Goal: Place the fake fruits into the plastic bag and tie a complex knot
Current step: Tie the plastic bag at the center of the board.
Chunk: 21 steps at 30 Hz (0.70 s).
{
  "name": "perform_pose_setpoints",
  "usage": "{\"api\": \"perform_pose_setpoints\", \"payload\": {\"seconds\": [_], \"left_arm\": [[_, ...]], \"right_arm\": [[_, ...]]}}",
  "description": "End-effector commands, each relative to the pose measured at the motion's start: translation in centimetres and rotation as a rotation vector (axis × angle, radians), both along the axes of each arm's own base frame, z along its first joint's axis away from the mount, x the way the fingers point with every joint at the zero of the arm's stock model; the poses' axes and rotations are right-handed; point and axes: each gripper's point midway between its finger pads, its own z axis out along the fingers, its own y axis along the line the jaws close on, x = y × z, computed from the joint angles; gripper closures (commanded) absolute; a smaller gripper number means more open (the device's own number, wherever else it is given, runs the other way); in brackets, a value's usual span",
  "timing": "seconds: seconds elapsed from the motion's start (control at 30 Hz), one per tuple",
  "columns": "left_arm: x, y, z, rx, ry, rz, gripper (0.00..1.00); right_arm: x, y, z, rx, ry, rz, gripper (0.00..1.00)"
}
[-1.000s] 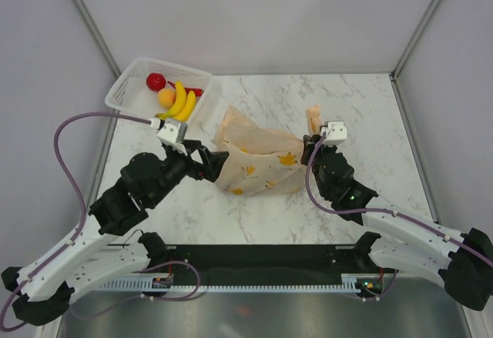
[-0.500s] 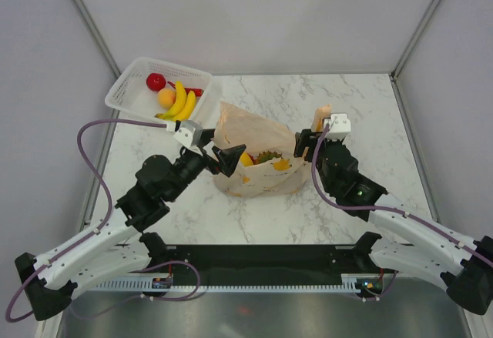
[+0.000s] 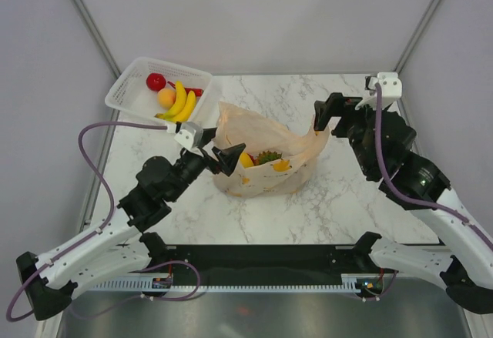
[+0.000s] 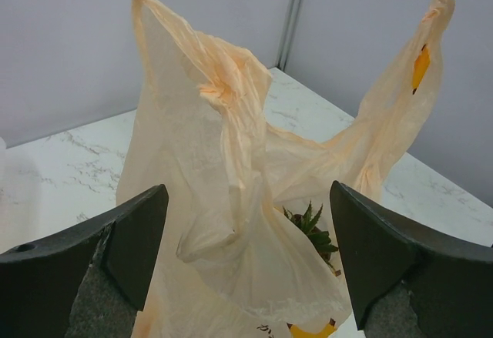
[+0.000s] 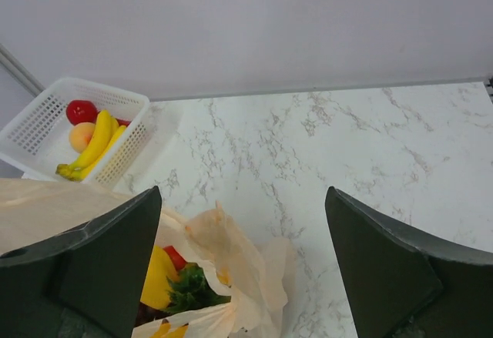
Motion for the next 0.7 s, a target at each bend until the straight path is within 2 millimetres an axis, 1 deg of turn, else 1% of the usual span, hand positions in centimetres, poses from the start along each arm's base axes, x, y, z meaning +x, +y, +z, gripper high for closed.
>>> {"api": "perform_pose_setpoints", "payload": {"seconds": [0.0,0.03,0.07,0.1,0.13,0.17,0.23,0.3,0.33,0.37,0.4,0.43,0.5,0.53,0.6,0.63,0.67], "left_arm": [[0.0,0.9,1.3,-0.018,-0.075,0.031,0.07],[-0.1,1.0,1.1,-0.01,-0.079,0.029,0.07],[-0.1,1.1,1.2,-0.011,-0.084,0.03,0.07],[-0.2,1.0,1.2,-0.011,-0.089,0.024,0.06],[-0.2,1.1,0.9,-0.001,-0.093,0.026,0.06],[-0.3,1.1,0.8,0.0,-0.102,0.023,0.06],[-0.4,1.3,0.6,0.002,-0.13,0.026,0.06],[-0.8,1.4,0.7,-0.015,-0.156,0.015,0.06],[-0.9,1.3,0.5,-0.023,-0.166,0.007,0.06],[-1.0,1.3,0.6,-0.032,-0.175,0.002,0.06],[-1.1,1.2,0.5,-0.034,-0.178,-0.004,0.06],[-1.1,1.1,0.3,-0.023,-0.185,-0.005,0.06],[-0.9,1.0,0.0,-0.001,-0.194,-0.002,0.06],[-0.8,0.9,-0.1,0.003,-0.194,-0.003,0.06],[-0.8,0.7,-0.2,0.009,-0.198,-0.008,0.06],[-0.8,0.7,-0.2,0.009,-0.2,-0.01,0.06],[-0.8,0.7,0.1,0.003,-0.209,-0.009,0.06]], "right_arm": [[-1.5,-0.6,1.2,-0.073,0.083,0.041,0.04],[-1.7,0.0,3.2,-0.06,0.063,0.085,0.07],[-2.3,1.1,3.5,-0.062,0.083,0.162,0.13],[-2.7,1.9,4.3,-0.049,0.08,0.209,0.18],[-3.3,2.2,6.3,-0.014,0.048,0.249,0.22],[-3.6,4.3,6.2,-0.01,0.074,0.348,0.27],[-3.9,6.4,7.3,0.016,0.081,0.438,0.32],[-4.6,8.4,7.6,0.046,0.103,0.529,0.32],[-4.4,9.7,7.1,0.043,0.126,0.561,0.31],[-4.5,10.5,7.0,0.058,0.137,0.581,0.31],[-4.8,11.3,7.0,0.065,0.145,0.614,0.3],[-5.1,12.7,6.4,0.061,0.163,0.651,0.3],[-5.6,14.3,6.8,0.084,0.158,0.69,0.29],[-6.4,16.0,6.3,0.075,0.174,0.731,0.28],[-7.1,17.5,6.5,0.069,0.173,0.759,0.28],[-7.4,19.0,5.7,0.047,0.188,0.763,0.27],[-7.7,19.7,5.3,0.034,0.197,0.769,0.27]]}}
